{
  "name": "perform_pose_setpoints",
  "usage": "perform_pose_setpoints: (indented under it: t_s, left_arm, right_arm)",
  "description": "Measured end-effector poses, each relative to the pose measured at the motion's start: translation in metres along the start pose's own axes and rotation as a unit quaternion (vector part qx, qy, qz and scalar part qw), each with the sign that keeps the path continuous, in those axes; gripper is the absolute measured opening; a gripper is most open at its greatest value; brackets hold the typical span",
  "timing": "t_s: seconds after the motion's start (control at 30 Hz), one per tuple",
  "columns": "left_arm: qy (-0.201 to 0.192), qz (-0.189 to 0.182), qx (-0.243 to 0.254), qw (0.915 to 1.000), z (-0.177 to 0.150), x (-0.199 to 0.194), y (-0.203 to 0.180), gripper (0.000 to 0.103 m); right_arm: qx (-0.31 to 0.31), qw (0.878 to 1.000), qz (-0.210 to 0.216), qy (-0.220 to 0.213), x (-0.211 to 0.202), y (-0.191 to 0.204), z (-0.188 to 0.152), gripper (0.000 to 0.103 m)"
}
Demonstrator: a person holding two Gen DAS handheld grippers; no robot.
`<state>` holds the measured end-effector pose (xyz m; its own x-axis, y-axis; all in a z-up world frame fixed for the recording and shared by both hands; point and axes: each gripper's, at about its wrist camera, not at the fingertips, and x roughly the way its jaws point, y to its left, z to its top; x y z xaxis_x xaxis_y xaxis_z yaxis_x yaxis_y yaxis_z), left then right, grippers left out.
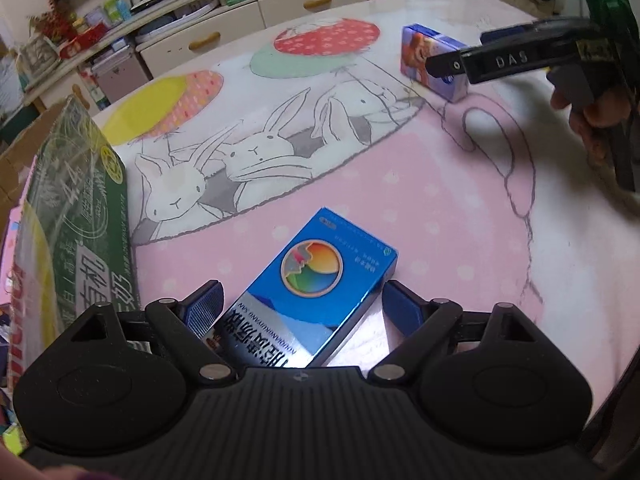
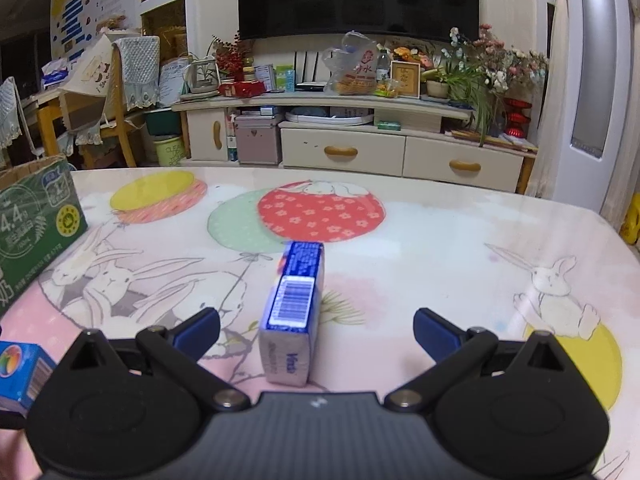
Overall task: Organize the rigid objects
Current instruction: 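Grasp the blue medicine box with the left gripper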
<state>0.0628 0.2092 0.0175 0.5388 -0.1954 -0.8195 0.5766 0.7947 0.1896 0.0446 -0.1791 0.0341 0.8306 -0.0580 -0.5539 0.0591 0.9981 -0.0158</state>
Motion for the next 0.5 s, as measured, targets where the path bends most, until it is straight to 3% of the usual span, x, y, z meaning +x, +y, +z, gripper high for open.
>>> perform_pose_setpoints:
  t_s: [0.17,0.23,0.4,0.5]
  left_arm:
    - [-0.008,0.0,-0.009,0.9999,0.002,0.001,-0.002,0.103]
    - [-0.014,0.0,-0.011,0.9998,0.003,-0.001,-0.006,0.097]
    - [-0.032,0.015,-0.024,0.9991,0.006,0.001,-0.018,0.091]
    - [-0.044,0.026,-0.035,0.9981,0.007,0.002,-0.024,0.087]
  right_arm:
    - [0.004,1.0,-0.005,-0.013,0.002,0.0,0.0,0.102]
    - [0.002,1.0,-0.014,-0.023,0.001,0.0,0.001,0.1]
    - [0.0,1.0,-0.014,-0.027,0.005,0.003,0.002,0.086]
    - [-0.003,1.0,-0.018,-0.021,0.013,0.006,0.001,0.071]
